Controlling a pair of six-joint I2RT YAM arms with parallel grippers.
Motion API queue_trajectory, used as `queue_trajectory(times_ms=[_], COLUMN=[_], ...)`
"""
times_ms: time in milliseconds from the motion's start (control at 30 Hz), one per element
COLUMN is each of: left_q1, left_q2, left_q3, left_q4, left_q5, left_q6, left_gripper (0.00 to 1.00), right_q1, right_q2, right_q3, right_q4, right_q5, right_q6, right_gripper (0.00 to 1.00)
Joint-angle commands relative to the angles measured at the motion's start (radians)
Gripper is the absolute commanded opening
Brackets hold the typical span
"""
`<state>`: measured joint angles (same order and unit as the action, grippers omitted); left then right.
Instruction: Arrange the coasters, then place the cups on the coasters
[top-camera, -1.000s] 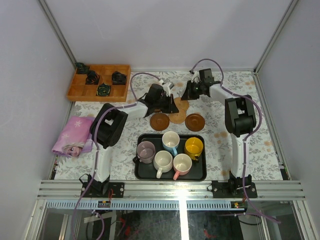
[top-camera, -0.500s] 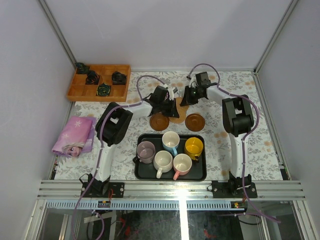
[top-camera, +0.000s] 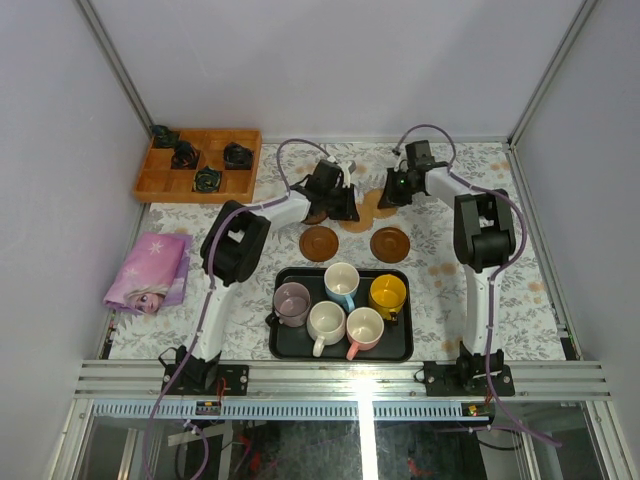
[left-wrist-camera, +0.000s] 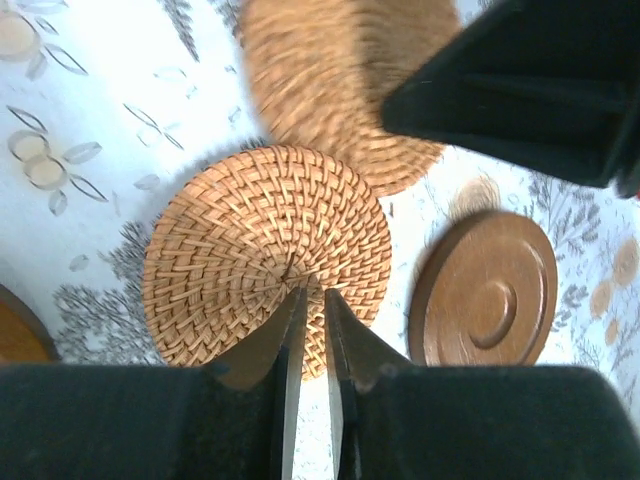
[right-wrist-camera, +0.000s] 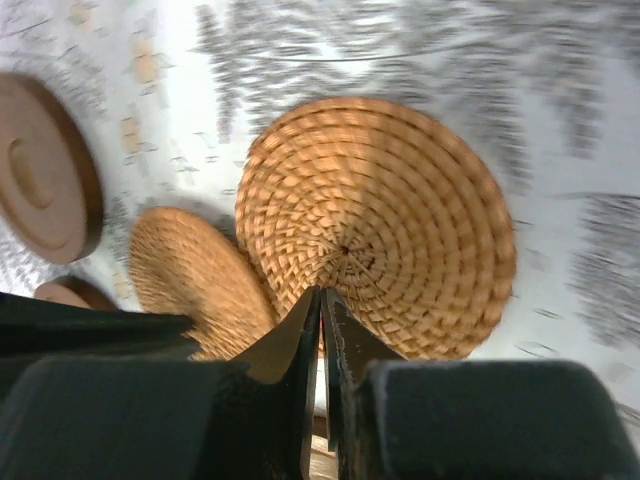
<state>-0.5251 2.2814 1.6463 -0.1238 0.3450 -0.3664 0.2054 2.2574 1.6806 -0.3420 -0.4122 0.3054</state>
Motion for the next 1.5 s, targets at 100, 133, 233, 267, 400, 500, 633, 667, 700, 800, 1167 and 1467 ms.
queue_trajectory(times_ms=[100, 133, 233, 267, 400, 500, 633, 667, 700, 800, 1167, 1467], left_q1=[0.05, 0.053, 0.065, 0.069, 0.098, 0.125, 0.162, 0.174, 0.187, 0.239, 0.343, 0.331], left_q2=[0.085, 0.095, 0.132, 0.145, 0.202, 0.234, 0.221, 0.216, 0.209, 0.178, -0.035, -0.167], left_q3=[0.111, 0.127, 0.184, 0.205, 0.306, 0.366, 0.359, 0.35, 0.338, 0.284, -0.051, -0.311], left_q4=[-0.073, -0.073, -0.077, -0.082, -0.093, -0.115, -0.12, -0.12, -0.12, -0.111, -0.063, -0.049], left_q5=[-0.072, -0.073, -0.085, -0.089, -0.099, -0.119, -0.188, -0.202, -0.215, -0.241, -0.298, -0.256], left_q6=[0.025, 0.026, 0.027, 0.026, 0.009, 0.006, 0.01, 0.009, 0.006, -0.019, -0.011, -0.06], left_gripper=[0.16, 0.16, 0.18, 0.19, 0.22, 0.24, 0.25, 0.25, 0.25, 0.25, 0.25, 0.24], right_q1=[-0.141, -0.155, -0.187, -0.194, -0.208, -0.21, -0.213, -0.213, -0.214, -0.219, -0.223, -0.222], right_q2=[-0.077, -0.085, -0.097, -0.1, -0.13, -0.156, -0.19, -0.198, -0.205, -0.221, -0.283, -0.335], right_q3=[-0.117, -0.135, -0.166, -0.17, -0.202, -0.226, -0.274, -0.29, -0.307, -0.35, -0.415, -0.39], right_q4=[-0.068, -0.062, -0.061, -0.066, -0.071, -0.076, -0.076, -0.073, -0.071, -0.068, -0.05, -0.023], right_q5=[0.233, 0.234, 0.24, 0.24, 0.25, 0.261, 0.281, 0.282, 0.285, 0.292, 0.293, 0.255], right_q6=[-0.01, -0.007, 0.0, 0.0, -0.006, -0.013, -0.018, -0.017, -0.017, -0.02, -0.022, -0.036], right_gripper=[0.11, 0.11, 0.11, 0.11, 0.11, 0.11, 0.11, 0.11, 0.11, 0.11, 0.11, 0.13])
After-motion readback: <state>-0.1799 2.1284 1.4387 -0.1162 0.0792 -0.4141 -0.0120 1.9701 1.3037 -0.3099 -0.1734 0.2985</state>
